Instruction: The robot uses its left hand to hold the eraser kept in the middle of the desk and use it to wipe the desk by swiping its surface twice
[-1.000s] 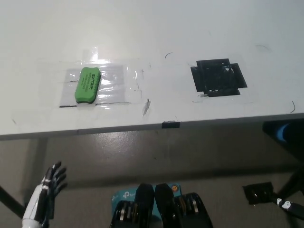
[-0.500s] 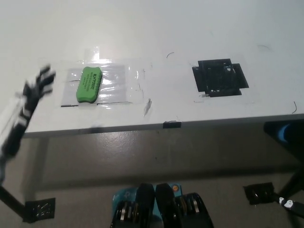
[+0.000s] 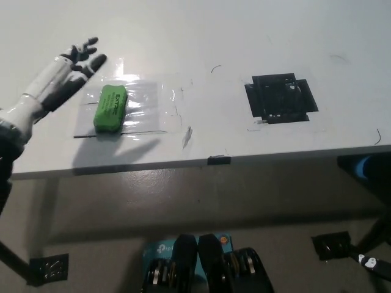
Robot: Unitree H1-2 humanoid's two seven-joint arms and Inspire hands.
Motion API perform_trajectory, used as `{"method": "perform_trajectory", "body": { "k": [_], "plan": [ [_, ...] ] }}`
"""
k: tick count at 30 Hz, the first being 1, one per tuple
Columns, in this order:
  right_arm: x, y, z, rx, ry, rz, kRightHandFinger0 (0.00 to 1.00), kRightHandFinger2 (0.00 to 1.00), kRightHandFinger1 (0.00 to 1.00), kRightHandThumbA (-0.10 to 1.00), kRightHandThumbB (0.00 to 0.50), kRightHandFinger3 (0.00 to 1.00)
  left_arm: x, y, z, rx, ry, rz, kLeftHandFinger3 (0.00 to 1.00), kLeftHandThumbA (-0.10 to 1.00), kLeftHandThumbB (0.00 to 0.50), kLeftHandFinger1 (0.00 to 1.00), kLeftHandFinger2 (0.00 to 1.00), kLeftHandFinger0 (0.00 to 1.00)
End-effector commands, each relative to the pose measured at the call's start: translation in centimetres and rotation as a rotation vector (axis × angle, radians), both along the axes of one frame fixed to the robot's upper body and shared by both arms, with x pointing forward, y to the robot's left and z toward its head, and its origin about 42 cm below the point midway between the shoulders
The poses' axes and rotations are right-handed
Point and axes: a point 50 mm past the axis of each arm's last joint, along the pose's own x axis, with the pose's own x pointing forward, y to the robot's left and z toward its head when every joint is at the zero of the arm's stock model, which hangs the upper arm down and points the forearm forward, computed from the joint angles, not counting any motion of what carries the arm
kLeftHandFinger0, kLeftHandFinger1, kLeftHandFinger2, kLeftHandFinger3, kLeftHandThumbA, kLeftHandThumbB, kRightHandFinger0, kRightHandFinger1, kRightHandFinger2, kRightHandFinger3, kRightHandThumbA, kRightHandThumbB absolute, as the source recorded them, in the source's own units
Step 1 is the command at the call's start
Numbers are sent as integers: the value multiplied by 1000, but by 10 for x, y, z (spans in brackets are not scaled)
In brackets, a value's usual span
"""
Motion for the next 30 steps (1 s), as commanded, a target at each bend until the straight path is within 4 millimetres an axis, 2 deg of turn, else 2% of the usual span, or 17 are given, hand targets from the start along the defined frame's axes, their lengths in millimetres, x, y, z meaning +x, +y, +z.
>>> {"method": "perform_trajectory", "body": {
  "k": [1,3,4,6,8,10,13,14,15,16,20,26,27,30],
  "plan": [
    [6,-7,11,-6,-38,5,1000,1000,1000,1000,499,1000,32,5,38,486,-195,-4,1000,1000,306,1000,1000,1000],
    [7,-6,10,-2,-39,1,1000,1000,1000,1000,500,1000,37,6,38,560,-207,-1,1000,1000,313,1000,1000,1000],
    [6,-6,11,-7,-34,-4,1000,1000,1000,1000,498,1000,42,4,39,669,-213,-4,1000,1000,317,1000,1000,1000],
    [4,-6,10,5,-30,-3,1000,1000,1000,1000,500,1000,47,3,37,723,-208,4,1000,1000,330,1000,1000,1000],
    [3,-6,10,-4,-35,2,1000,1000,1000,1000,486,1000,54,4,25,848,-240,10,1000,1000,314,1000,1000,1000],
    [3,-7,10,-2,-33,3,1000,1000,1000,1000,497,1000,59,2,20,928,-262,9,1000,1000,323,1000,1000,1000],
    [4,-7,9,-10,-35,7,1000,1000,1000,1000,500,1000,63,1,19,970,-278,8,1000,1000,338,1000,1000,1000],
    [3,-7,10,-11,-37,4,1000,1000,1000,1000,500,1000,67,-5,22,1075,-315,10,1000,1000,345,1000,1000,1000],
    [4,-7,9,-6,-42,5,1000,1000,1000,1000,500,1000,70,-7,23,1090,-329,4,1000,1000,329,1000,1000,1000],
    [4,-7,9,-5,-41,6,1000,1000,1000,1000,500,1000,72,-8,24,1102,-340,4,1000,1000,348,1000,1000,1000],
    [-2,-5,9,-5,-27,-7,1000,1000,1000,1000,500,1000,81,-21,38,1227,-440,30,1000,1000,395,1000,1000,1000],
    [-5,-7,7,12,-32,4,1000,1000,1000,1000,500,1000,86,-36,58,1336,-504,51,1000,1000,384,1000,1000,1000],
    [-7,-9,9,13,-30,1,1000,1000,1000,1000,490,1000,88,-41,71,1355,-528,59,1000,1000,403,1000,1000,1000],
    [-7,-11,9,0,-30,-6,1000,1000,1000,1000,493,1000,89,-50,93,1363,-546,86,1000,1000,393,1000,1000,1000]
  ]
}}
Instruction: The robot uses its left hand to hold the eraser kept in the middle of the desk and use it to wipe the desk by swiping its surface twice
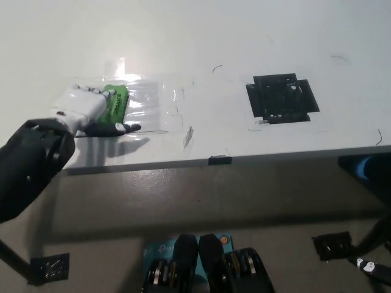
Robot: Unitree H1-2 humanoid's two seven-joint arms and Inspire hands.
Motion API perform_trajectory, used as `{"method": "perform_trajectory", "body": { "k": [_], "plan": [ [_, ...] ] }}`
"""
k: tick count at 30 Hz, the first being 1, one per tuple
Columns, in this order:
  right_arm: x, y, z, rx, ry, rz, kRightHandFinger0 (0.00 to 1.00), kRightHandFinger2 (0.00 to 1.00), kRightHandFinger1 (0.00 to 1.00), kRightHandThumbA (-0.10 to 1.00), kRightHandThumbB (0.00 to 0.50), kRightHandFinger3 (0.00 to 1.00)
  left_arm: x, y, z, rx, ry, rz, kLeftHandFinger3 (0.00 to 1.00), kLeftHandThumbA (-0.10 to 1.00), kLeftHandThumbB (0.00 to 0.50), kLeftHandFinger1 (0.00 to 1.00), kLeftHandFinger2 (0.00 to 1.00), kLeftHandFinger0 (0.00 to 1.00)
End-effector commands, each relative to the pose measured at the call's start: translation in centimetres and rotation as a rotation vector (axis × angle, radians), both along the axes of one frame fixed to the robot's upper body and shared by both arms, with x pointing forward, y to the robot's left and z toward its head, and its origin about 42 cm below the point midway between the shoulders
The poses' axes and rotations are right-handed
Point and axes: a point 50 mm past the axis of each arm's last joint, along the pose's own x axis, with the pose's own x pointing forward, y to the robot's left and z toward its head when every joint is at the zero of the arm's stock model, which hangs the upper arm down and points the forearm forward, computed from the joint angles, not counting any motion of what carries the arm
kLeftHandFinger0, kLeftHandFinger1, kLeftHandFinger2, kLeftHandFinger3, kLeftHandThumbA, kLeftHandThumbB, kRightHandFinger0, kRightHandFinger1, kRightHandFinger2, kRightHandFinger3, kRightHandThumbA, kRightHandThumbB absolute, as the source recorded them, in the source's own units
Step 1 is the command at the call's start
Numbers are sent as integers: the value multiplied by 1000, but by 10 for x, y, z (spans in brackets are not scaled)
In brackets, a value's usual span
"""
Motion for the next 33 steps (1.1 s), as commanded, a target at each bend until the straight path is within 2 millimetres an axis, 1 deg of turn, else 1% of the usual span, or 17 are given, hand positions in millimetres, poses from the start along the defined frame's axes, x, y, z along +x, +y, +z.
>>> {"method": "perform_trajectory", "body": {
  "k": [1,3,4,6,8,10,12,15,17,18,19,21,22,23,26,29,33],
  "plan": [
    [-3,-13,14,-10,-50,-9,1000,1000,1000,1000,484,1000,23,-20,152,369,-509,-158,1000,1000,385,1000,1000,1000],
    [-4,-14,16,-20,-45,-8,1000,1000,1000,1000,479,1000,24,-26,167,374,-550,-178,1000,1000,368,1000,1000,1000],
    [-4,-15,16,-15,-52,-3,1000,1000,1000,1000,499,1000,23,-30,174,372,-558,-182,1000,1000,357,1000,1000,1000],
    [-5,-16,16,-15,-51,-3,1000,1000,1000,1000,500,1000,21,-39,185,358,-565,-189,1000,1000,364,1000,1000,1000],
    [-6,-16,15,-18,-46,-4,1000,1000,1000,1000,500,1000,20,-42,187,350,-569,-193,1000,1000,378,1000,1000,1000],
    [-8,-15,14,-29,-37,-6,1000,1000,1000,1000,481,1000,19,-46,182,308,-601,-219,1000,1000,388,1000,1000,1000],
    [-8,-16,14,-31,-43,1,1000,1000,1000,1000,498,1000,19,-49,169,300,-600,-219,1000,1000,387,1000,1000,1000],
    [-9,-14,13,-26,-41,7,1000,1000,1000,1000,500,1000,20,-48,141,241,-552,-188,1000,1000,409,1000,1000,1000],
    [-9,-13,13,-19,-44,2,1000,1000,1000,1000,496,1000,22,-49,129,217,-523,-162,1000,1000,422,1000,1000,1000],
    [-10,-13,12,-24,-39,0,1000,1000,1000,1000,497,1000,23,-47,111,156,-492,-153,1000,1000,414,1000,1000,1000],
    [-10,-12,11,-34,-38,5,1000,1000,1000,1000,499,1000,25,-46,99,153,-495,-156,1000,1000,412,1000,1000,1000],
    [-9,-9,9,-28,-41,7,1000,1000,1000,1000,500,1000,28,-44,83,142,-475,-125,1000,1000,445,1000,1000,1000],
    [-9,-9,9,-26,-41,7,1000,1000,1000,1000,500,1000,28,-44,82,142,-475,-124,1000,1000,446,1000,1000,1000],
    [-10,-8,8,-12,-41,1,1000,1000,1000,1000,500,1000,30,-43,67,114,-431,-95,1000,1000,448,1000,1000,1000],
    [-10,-6,8,-1,-42,-6,1000,1000,1000,1000,500,1000,32,-44,53,81,-402,-78,1000,1000,429,1000,1000,1000],
    [-10,-4,9,-5,-43,-10,1000,1000,1000,1000,500,1000,34,-42,35,59,-399,-75,1000,1000,429,1000,1000,1000],
    [-10,-2,7,-12,-44,-12,1000,1000,1000,1000,500,1000,36,-40,27,53,-380,-69,1000,1000,428,1000,1000,1000]
  ]
}}
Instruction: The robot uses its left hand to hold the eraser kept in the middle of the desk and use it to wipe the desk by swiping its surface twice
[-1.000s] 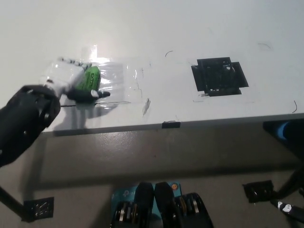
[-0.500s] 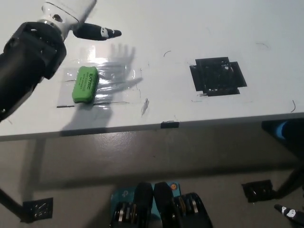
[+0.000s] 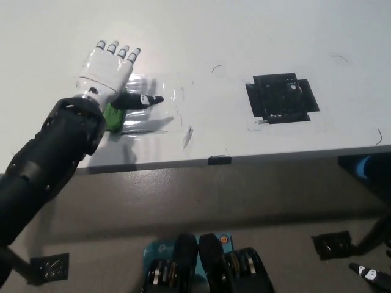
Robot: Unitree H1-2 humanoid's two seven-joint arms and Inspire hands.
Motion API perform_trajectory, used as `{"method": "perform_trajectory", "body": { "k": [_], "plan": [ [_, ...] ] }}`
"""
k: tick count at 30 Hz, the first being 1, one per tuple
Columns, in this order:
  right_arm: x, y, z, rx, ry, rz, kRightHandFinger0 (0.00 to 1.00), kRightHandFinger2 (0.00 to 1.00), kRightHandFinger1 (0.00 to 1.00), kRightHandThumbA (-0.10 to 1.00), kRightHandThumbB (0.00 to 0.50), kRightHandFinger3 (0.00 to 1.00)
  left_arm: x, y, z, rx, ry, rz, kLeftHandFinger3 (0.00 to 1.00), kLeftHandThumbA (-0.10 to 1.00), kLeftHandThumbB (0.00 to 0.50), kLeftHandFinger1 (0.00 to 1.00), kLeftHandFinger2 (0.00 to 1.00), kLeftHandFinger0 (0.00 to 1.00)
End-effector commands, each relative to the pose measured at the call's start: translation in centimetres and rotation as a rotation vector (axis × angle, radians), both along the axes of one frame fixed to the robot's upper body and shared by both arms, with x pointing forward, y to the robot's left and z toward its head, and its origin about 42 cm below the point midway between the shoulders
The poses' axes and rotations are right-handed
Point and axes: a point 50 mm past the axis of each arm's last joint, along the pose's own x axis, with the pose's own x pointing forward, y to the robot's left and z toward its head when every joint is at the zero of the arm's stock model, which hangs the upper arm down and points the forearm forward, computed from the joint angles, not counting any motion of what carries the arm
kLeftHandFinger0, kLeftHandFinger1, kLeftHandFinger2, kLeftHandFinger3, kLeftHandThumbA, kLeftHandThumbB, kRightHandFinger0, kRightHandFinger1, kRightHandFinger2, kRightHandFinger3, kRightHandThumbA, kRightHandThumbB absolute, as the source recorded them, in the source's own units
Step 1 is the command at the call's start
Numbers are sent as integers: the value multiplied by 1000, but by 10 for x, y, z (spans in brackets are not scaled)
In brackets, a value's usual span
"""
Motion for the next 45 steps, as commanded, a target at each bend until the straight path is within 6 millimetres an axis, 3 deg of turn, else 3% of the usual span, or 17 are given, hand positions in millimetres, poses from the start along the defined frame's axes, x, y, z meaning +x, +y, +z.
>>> {"method": "perform_trajectory", "body": {
  "k": [1,6,11,17,21,25,30,34,38,45],
  "plan": [
    [1,-1,11,-1,-62,-12,1000,1000,1000,1000,483,1000,8,-2,25,-31,-112,-38,1000,1000,448,1000,1000,1000],
    [0,1,8,2,-64,6,1000,1000,1000,1000,492,1000,10,5,16,-45,-105,-32,1000,1000,454,1000,1000,1000],
    [-5,4,8,3,-63,8,1000,1000,1000,1000,496,1000,9,9,4,-49,-89,-16,1000,1000,419,1000,1000,1000],
    [-1,4,7,15,-58,2,1000,1000,1000,1000,500,1000,2,13,-24,-95,-58,20,1000,1000,436,1000,1000,1000],
    [0,8,8,4,-64,13,1000,1000,1000,1000,496,1000,-4,5,-39,-204,-27,25,1000,1000,396,1000,1000,1000],
    [-3,9,5,13,-53,11,1000,1000,1000,1000,500,1000,-10,-2,-54,-272,-3,25,1000,1000,439,1000,1000,1000],
    [-1,8,7,6,-55,-1,1000,1000,1000,1000,500,1000,-17,-3,-69,-334,-2,35,1000,1000,385,1000,1000,1000],
    [2,9,10,13,-74,7,1000,1000,1000,1000,486,1000,-21,-2,-77,-412,6,60,1000,1000,385,1000,1000,1000],
    [1,11,8,13,-65,15,1000,1000,1000,1000,500,1000,-28,-1,-93,-459,33,84,1000,1000,352,1000,1000,1000],
    [-4,14,9,48,-73,-1,1000,1000,1000,1000,488,1000,-39,4,-131,-537,135,169,1000,1000,441,1000,1000,1000]
  ]
}}
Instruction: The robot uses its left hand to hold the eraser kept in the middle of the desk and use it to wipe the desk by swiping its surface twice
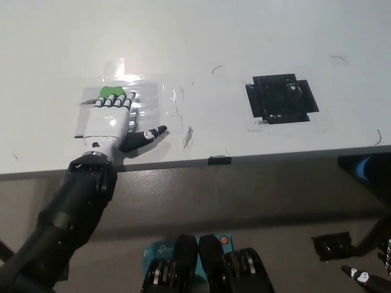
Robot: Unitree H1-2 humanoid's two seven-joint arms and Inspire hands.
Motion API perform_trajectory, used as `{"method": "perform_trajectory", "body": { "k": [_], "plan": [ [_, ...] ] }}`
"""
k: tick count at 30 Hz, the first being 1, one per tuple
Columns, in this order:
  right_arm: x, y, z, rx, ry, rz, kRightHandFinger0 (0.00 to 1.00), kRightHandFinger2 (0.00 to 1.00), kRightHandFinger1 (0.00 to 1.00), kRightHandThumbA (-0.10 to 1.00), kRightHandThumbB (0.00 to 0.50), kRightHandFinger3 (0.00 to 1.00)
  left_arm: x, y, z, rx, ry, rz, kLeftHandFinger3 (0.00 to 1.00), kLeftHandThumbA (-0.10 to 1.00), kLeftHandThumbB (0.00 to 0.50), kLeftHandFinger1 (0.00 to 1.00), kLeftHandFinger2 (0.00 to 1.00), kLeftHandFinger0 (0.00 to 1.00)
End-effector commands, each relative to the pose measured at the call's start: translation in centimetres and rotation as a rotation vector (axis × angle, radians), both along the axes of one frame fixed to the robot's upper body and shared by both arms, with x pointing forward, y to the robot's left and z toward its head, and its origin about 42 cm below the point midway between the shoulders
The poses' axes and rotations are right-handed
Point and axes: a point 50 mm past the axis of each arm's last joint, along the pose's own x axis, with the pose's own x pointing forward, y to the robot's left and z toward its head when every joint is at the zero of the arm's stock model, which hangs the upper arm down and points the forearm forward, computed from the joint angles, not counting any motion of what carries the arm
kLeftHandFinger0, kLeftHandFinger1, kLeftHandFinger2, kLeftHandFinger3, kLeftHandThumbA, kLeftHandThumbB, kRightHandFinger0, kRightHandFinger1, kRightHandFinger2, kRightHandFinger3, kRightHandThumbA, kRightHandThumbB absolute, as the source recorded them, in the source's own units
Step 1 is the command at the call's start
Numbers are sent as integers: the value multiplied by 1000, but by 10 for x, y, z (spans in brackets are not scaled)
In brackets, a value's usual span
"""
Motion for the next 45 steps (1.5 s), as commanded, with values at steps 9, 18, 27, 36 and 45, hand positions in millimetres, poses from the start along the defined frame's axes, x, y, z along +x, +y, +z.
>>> {"method": "perform_trajectory", "body": {
  "k": [9,18,27,36,45],
  "plan": [
    [8,2,17,25,-101,3,1000,1000,1000,1000,493,1000,-19,8,-48,-163,131,56,1000,1000,446,1000,1000,1000],
    [16,3,22,33,-127,-1,1000,1000,1000,1000,500,1000,-22,-4,-56,-245,168,53,1000,1000,444,1000,1000,1000],
    [22,7,29,14,-124,40,1000,1000,1000,1000,473,1000,-35,-54,-66,-278,251,-28,1000,1000,490,1000,1000,1000],
    [32,15,41,-2,-143,74,1000,1000,1000,1000,462,1000,-39,-101,-67,-212,289,-128,1000,1000,476,1000,1000,1000],
    [37,25,46,2,-162,109,1000,1000,1000,1000,491,1000,-42,-144,-62,-39,326,-242,1000,1000,500,1000,1000,1000]
  ]
}}
